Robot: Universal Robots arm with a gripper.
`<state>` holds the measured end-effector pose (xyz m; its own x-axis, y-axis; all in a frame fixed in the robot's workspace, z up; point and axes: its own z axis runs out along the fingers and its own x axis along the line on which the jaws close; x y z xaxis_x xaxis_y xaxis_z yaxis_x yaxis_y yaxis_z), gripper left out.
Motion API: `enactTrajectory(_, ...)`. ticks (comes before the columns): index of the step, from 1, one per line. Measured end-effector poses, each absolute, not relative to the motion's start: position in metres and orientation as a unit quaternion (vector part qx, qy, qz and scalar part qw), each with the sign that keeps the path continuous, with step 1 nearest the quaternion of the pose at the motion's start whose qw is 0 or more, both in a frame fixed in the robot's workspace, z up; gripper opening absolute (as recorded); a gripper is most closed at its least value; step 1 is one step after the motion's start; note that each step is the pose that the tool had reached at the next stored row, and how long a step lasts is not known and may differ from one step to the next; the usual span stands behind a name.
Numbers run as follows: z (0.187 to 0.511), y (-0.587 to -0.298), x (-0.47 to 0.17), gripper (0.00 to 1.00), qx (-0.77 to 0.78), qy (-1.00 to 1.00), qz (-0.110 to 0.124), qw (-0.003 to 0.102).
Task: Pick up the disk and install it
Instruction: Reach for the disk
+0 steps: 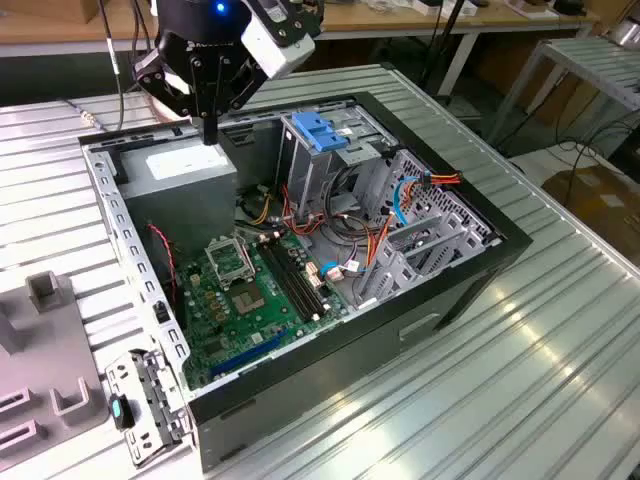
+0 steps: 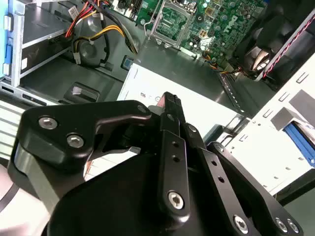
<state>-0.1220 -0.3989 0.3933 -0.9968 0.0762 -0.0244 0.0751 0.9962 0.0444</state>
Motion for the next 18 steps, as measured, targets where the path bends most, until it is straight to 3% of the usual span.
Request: enactTrajectory(18, 0.3933, -0.3989, -0.1261, 0.11, 0.038, 0.999, 0.022, 0.013)
